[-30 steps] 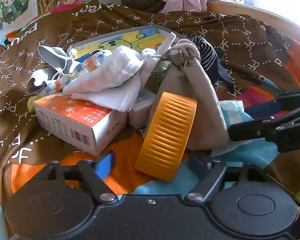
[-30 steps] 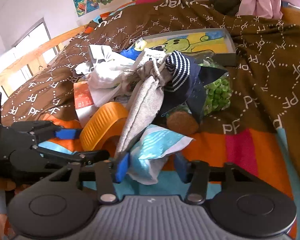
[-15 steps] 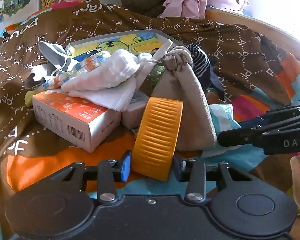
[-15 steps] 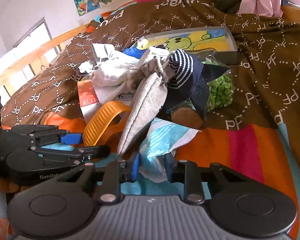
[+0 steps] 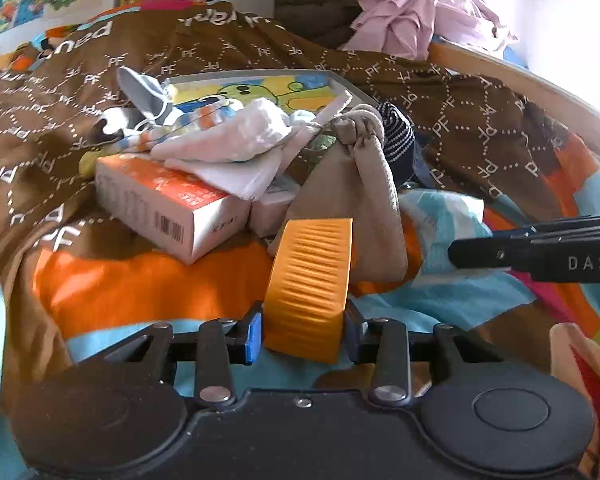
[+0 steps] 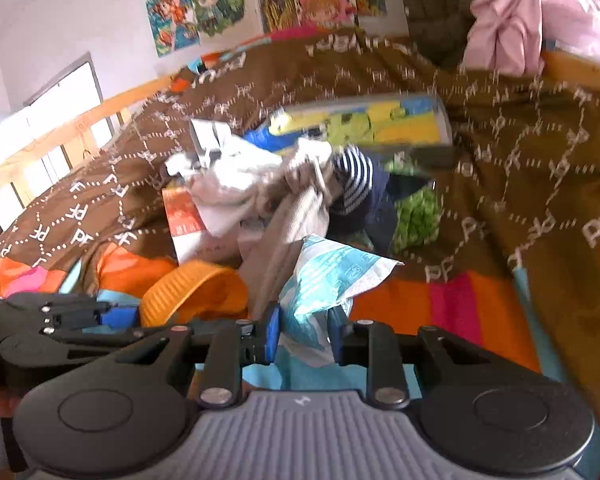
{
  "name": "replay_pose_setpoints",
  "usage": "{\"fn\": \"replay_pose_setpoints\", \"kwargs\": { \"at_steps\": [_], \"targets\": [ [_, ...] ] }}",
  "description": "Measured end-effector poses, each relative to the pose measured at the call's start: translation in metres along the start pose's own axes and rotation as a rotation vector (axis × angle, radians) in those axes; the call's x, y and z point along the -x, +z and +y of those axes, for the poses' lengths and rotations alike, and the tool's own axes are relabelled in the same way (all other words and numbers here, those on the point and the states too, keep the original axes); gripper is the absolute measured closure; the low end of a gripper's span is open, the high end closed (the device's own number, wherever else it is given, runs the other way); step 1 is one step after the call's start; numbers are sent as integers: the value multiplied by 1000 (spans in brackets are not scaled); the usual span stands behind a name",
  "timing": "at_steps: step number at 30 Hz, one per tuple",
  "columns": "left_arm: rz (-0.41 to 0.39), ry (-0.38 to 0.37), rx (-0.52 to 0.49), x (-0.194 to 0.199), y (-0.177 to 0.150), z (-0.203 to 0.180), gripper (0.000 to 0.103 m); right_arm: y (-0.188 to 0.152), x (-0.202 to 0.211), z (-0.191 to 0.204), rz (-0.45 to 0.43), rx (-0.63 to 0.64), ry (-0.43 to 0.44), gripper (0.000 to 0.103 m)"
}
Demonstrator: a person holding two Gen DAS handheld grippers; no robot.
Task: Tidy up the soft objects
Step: 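Carry the orange band with the left gripper while the right gripper carries the packet over the frog tray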
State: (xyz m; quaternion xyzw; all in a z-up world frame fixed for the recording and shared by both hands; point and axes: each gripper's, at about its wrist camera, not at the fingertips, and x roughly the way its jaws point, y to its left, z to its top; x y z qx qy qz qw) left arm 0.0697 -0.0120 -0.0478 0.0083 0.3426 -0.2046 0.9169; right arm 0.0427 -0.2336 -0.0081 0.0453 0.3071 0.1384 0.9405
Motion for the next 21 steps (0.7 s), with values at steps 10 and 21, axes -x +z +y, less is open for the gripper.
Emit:
{"fn": "replay_pose_setpoints", "kwargs": {
  "at_steps": [10,21],
  "targets": [
    [-55,2,58,34,11,-4,63,5,20,1,-128,-2,23,75],
    [-99,14,-13,58,59,-10,64,9,25,0,-195,6,47,75]
  ]
}}
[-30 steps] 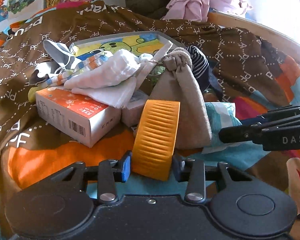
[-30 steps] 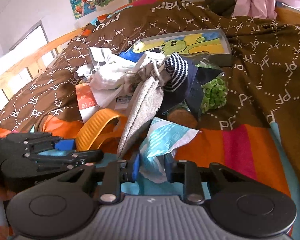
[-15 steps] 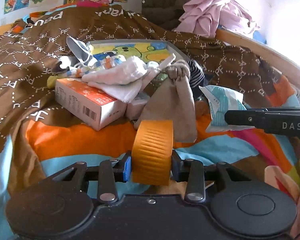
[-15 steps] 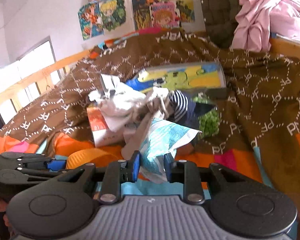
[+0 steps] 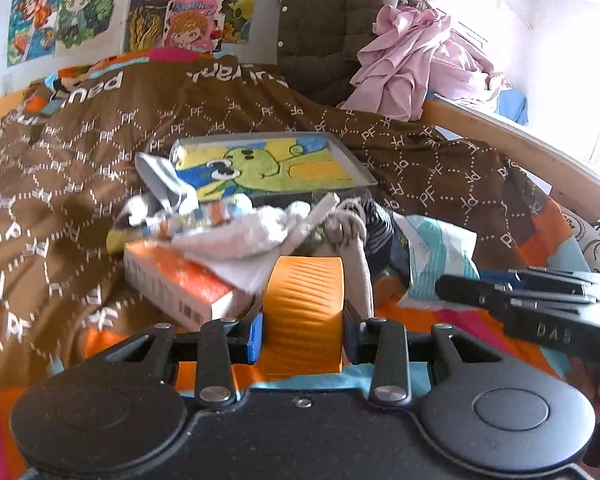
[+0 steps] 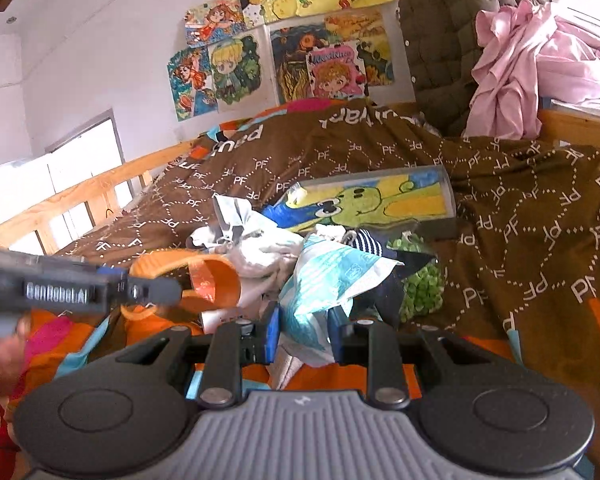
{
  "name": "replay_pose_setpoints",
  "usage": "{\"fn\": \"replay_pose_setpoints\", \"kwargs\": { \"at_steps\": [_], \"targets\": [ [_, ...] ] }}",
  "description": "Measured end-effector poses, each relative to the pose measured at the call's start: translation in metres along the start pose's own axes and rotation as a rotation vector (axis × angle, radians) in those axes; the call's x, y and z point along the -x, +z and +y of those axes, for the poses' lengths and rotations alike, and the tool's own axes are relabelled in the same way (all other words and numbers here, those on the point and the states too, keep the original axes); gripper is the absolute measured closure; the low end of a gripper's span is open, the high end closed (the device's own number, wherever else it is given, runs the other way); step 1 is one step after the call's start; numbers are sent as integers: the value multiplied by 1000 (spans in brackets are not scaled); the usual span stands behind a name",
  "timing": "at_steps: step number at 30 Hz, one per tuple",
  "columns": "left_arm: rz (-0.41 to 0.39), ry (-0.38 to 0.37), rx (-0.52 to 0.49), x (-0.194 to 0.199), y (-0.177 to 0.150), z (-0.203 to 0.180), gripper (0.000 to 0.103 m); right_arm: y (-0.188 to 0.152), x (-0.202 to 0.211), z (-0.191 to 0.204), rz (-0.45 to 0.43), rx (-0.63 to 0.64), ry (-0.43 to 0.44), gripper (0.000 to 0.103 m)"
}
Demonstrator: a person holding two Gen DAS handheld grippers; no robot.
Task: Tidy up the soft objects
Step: 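Carry the orange band with the left gripper while the right gripper carries the packet over the frog tray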
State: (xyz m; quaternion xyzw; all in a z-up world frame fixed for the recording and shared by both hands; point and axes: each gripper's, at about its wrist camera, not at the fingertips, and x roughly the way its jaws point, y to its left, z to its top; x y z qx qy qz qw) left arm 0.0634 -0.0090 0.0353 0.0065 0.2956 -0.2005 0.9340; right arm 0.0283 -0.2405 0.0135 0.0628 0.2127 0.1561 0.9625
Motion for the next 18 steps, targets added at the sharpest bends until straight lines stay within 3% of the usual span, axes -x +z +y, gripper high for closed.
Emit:
{"fn": "replay_pose_setpoints", "kwargs": {
  "at_steps": [10,18],
  "targets": [
    [-12,2,-42,-4,62,14,64,47,-34,-4,-18,39,6,75],
    [-43,-18,-12,-50,122,57,64,111,-142,-18,-8,104,36,75]
  ]
}}
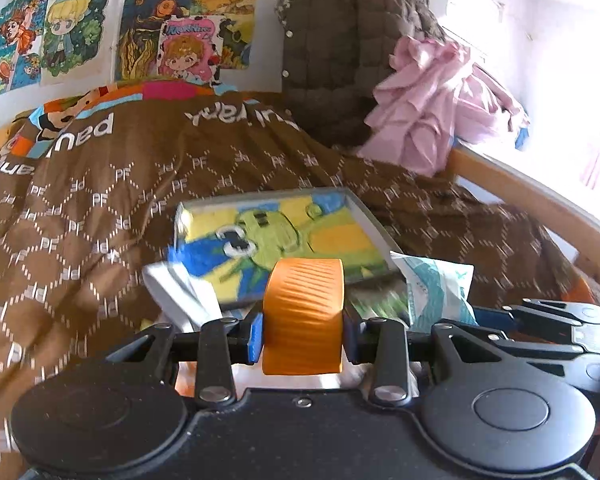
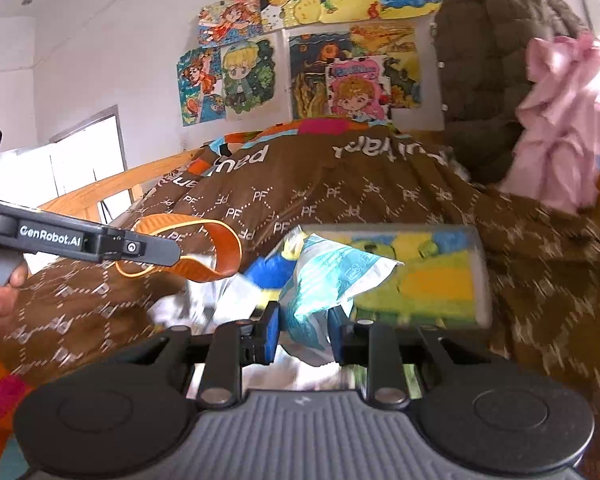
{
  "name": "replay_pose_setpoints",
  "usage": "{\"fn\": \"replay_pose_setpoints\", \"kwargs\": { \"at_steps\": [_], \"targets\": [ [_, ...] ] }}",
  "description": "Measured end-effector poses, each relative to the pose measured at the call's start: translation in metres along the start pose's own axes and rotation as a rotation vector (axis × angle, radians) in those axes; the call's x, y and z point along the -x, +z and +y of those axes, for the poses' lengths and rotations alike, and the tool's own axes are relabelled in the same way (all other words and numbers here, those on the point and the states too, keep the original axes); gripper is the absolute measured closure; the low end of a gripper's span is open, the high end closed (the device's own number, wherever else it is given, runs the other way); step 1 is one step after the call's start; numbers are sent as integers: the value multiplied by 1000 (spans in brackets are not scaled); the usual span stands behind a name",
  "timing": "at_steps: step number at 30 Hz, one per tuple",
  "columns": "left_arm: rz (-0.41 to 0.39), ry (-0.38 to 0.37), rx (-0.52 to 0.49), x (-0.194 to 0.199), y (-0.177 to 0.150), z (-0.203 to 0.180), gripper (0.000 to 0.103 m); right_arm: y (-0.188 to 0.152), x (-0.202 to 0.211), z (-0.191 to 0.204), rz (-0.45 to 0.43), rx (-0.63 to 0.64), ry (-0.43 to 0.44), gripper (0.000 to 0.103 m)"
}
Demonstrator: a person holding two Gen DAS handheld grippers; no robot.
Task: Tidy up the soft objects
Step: 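Carry the orange band with the left gripper while the right gripper carries the packet over the frog tray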
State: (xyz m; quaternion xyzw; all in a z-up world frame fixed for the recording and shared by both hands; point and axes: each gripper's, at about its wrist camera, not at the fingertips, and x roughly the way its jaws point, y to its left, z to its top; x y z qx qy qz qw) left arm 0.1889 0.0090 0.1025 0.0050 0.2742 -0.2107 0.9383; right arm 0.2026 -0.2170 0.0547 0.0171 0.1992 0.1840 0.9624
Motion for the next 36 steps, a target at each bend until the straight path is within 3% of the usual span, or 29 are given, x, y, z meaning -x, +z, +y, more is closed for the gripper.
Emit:
{"fn": "replay_pose_setpoints", "kwargs": {
  "at_steps": [6,13,23,36],
  "targets": [
    [-36,38,20,-54,28,48,64,18,-81,-19,51,-4,28,75],
    [-38,28,64,-121,38,81,64,25,-129,-40,118,-31,-7,75],
    [16,4,199,-198,32,90,64,25,-165,-52,248,-43,-76,74],
    [172,22,193,-258,21,86,63,12,-188,-71,341,-124,-114,73]
  ]
}}
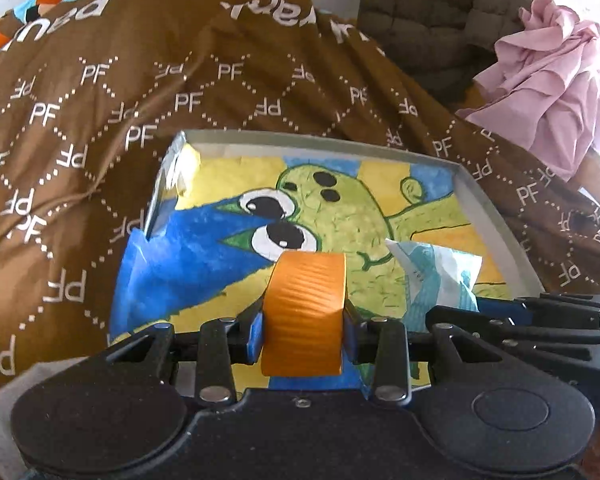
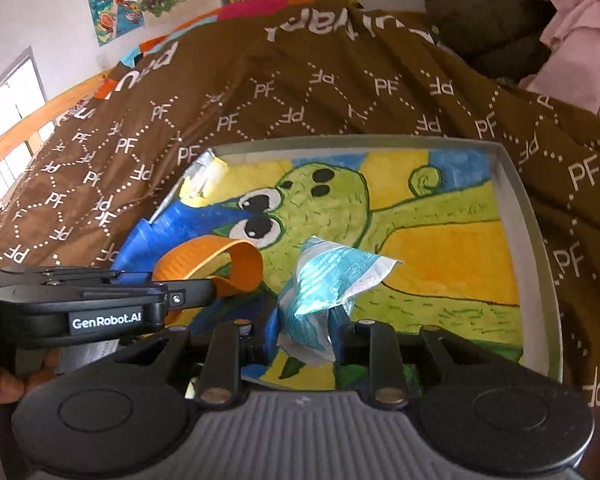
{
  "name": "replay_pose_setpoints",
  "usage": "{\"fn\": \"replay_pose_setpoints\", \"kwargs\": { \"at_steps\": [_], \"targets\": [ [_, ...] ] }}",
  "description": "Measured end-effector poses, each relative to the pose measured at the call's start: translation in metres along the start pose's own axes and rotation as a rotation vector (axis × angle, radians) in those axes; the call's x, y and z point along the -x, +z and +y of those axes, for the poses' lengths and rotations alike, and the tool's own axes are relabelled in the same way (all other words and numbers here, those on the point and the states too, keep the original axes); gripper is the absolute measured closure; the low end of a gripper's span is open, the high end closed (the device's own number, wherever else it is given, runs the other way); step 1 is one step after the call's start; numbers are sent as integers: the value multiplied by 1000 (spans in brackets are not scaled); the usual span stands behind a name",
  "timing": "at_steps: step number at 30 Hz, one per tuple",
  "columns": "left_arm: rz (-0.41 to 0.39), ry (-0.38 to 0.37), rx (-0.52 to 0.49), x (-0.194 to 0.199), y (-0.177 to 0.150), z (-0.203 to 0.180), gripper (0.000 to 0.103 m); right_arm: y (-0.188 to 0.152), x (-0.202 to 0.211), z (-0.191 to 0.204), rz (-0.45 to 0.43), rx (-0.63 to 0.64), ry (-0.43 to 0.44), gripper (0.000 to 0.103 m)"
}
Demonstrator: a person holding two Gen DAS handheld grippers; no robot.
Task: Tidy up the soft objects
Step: 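Carry the orange band with the left gripper while the right gripper carries the packet over the frog tray, then open the left gripper to drop the orange band while the right gripper drops the packet into the tray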
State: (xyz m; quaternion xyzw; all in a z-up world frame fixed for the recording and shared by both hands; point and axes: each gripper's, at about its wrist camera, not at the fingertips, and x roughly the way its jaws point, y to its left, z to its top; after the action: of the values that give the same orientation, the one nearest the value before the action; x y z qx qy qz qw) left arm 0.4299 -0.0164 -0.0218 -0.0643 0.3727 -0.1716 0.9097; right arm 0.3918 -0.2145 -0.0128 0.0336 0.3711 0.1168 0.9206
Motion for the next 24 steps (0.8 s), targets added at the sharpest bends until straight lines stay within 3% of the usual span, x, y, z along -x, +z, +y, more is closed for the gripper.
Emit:
{"fn": "replay_pose_setpoints", "kwargs": {
  "at_steps": [5,12,24],
  "targets": [
    [11,-7,6,-3,-3,1,62,0,0,-4,-1,-19,4,67],
    [6,2,7,2,-6,1,59,-4,12,-10,-23,-29,-4,45],
    [-64,36,85,35,-11,1,23,-10,64,-8,-178,3,-10,13]
  ]
}}
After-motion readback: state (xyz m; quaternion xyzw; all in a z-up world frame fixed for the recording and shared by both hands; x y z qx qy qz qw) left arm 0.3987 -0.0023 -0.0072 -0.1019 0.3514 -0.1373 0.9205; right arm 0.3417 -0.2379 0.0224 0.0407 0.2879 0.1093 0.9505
